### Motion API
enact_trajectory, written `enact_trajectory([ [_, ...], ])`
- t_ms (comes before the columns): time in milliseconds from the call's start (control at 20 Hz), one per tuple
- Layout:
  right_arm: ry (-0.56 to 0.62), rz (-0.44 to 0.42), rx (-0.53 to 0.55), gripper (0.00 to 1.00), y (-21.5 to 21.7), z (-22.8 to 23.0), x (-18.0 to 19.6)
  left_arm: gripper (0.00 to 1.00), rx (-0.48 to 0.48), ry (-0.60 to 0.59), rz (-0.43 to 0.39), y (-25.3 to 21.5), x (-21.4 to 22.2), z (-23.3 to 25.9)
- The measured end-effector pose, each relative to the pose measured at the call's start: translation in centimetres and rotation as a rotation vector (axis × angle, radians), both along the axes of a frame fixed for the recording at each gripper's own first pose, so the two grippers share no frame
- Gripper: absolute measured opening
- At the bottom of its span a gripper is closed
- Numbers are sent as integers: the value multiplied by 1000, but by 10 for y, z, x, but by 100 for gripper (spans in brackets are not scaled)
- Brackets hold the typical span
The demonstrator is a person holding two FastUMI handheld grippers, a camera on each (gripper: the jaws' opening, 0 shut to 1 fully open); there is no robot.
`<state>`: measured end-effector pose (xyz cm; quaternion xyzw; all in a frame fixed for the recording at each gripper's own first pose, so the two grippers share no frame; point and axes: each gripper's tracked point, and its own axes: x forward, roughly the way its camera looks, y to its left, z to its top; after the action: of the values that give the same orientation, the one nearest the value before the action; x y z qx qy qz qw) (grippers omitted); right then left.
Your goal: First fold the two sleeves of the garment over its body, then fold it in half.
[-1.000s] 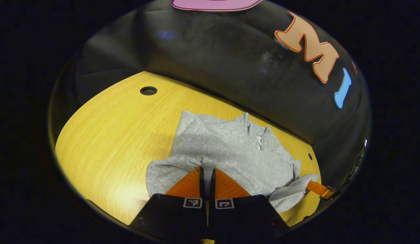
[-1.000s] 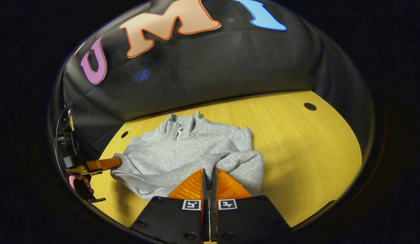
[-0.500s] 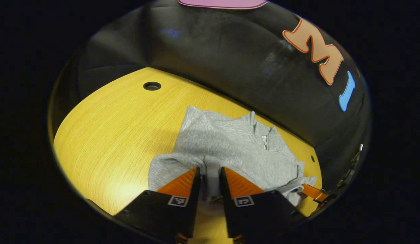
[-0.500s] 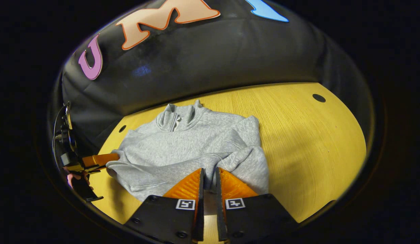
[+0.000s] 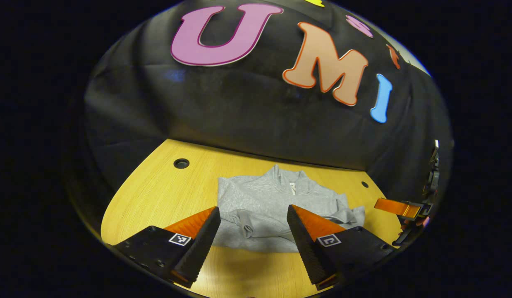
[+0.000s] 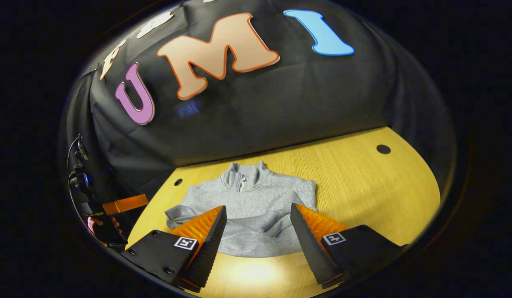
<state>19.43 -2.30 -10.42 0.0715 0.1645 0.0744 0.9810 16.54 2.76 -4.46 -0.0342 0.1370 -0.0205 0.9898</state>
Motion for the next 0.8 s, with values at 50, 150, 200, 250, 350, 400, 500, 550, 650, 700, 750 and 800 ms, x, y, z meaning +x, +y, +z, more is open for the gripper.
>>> enact_trajectory([
  [50, -14, 10, 5, 94, 0, 10, -11, 94, -3, -2, -17, -4, -12, 4],
  [150, -55, 6, 9, 94, -1, 29, -37, 94, -9, -8, -29, -7, -40, 13],
  [200, -85, -4, 3, 94, -3, 39, -50, 94, -7, -22, -33, -9, -54, 19],
  [250, -111, -13, -1, 94, -3, 49, -61, 94, 0, -33, -33, -10, -67, 24],
  [350, -155, -20, -20, 94, -2, 63, -87, 94, 10, -47, -31, -10, -91, 29],
  [400, -176, -32, -31, 94, -4, 68, -100, 94, 11, -53, -29, -11, -102, 30],
  [500, -198, -38, -41, 94, 0, 72, -125, 94, 11, -66, -16, -12, -118, 30],
  [550, -200, -36, -45, 94, 4, 69, -137, 94, 15, -74, -13, -14, -125, 29],
  [650, -197, -55, -50, 97, 6, 63, -155, 94, 44, -64, -6, -15, -134, 21],
  [700, -189, -65, -36, 98, 9, 59, -161, 94, 56, -54, -13, -18, -139, 17],
  [750, -177, -75, -18, 93, 14, 52, -177, 94, 54, -42, -25, -24, -142, 12],
  [800, -168, -84, -3, 98, 16, 48, -183, 94, 42, -31, -42, -32, -146, 8],
])
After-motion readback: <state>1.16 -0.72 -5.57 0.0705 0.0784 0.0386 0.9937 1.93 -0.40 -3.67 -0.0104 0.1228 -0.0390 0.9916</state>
